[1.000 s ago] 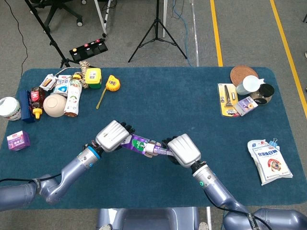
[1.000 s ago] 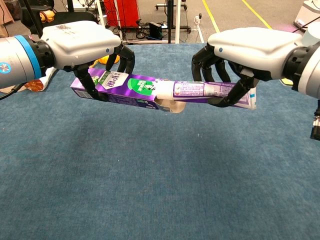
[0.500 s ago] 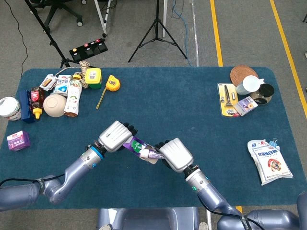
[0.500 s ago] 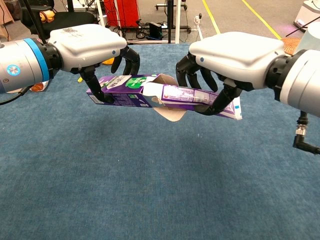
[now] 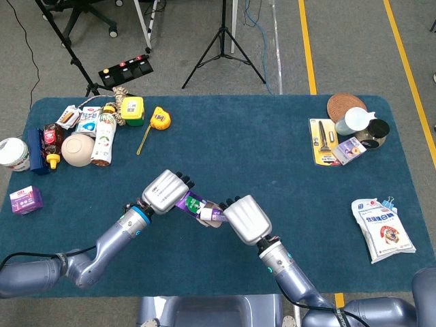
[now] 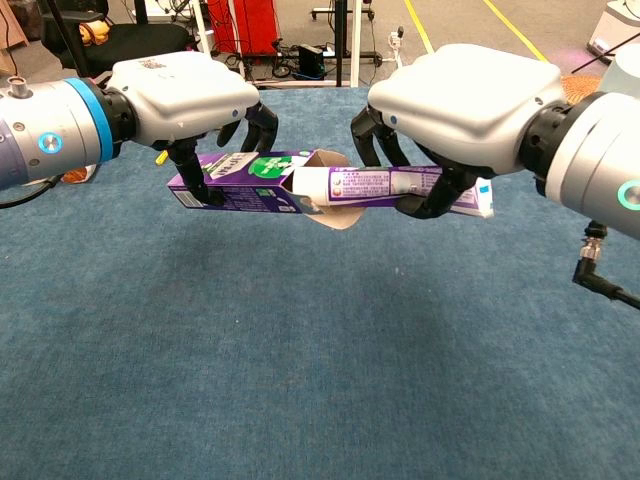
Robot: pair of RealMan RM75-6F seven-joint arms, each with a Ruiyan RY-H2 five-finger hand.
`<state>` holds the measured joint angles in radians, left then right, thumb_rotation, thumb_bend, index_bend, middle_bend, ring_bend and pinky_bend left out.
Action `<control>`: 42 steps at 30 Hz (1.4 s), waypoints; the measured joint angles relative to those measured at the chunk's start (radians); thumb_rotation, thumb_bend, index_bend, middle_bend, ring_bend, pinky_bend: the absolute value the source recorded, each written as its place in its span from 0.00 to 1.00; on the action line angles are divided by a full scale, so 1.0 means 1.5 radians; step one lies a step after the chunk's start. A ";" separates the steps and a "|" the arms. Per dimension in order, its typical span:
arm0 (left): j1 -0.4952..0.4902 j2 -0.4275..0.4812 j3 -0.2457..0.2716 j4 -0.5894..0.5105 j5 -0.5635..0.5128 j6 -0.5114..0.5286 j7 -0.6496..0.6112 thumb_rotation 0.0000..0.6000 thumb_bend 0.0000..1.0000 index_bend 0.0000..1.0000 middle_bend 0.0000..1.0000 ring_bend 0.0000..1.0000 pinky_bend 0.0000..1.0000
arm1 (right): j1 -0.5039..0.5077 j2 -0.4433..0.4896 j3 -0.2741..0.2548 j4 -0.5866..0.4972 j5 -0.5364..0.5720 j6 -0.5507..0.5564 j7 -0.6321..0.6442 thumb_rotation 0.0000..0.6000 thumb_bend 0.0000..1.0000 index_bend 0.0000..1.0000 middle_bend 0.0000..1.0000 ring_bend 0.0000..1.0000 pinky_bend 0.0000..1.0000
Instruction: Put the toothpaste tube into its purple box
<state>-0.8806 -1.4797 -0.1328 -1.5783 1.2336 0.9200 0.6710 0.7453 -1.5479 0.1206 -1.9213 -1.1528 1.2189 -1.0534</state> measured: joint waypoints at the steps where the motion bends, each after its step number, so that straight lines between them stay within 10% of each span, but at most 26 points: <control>1: -0.002 -0.002 -0.001 -0.003 -0.011 -0.001 0.010 1.00 0.14 0.59 0.47 0.47 0.78 | 0.002 -0.003 -0.001 0.000 0.005 0.005 -0.021 1.00 0.55 0.57 0.67 0.66 0.82; 13: -0.031 -0.033 -0.006 -0.029 -0.107 0.005 0.092 1.00 0.14 0.59 0.47 0.47 0.78 | 0.027 -0.066 -0.002 0.011 0.090 0.067 -0.200 1.00 0.56 0.58 0.68 0.67 0.85; 42: -0.040 -0.063 -0.014 -0.021 -0.111 0.019 -0.015 1.00 0.14 0.59 0.48 0.47 0.78 | 0.071 -0.165 0.018 0.018 0.140 0.138 -0.290 1.00 0.55 0.55 0.68 0.67 0.86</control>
<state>-0.9403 -1.5746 -0.1533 -1.6097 1.0674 0.9478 0.6484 0.8518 -1.7958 0.1477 -1.8938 -0.9428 1.4258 -1.4884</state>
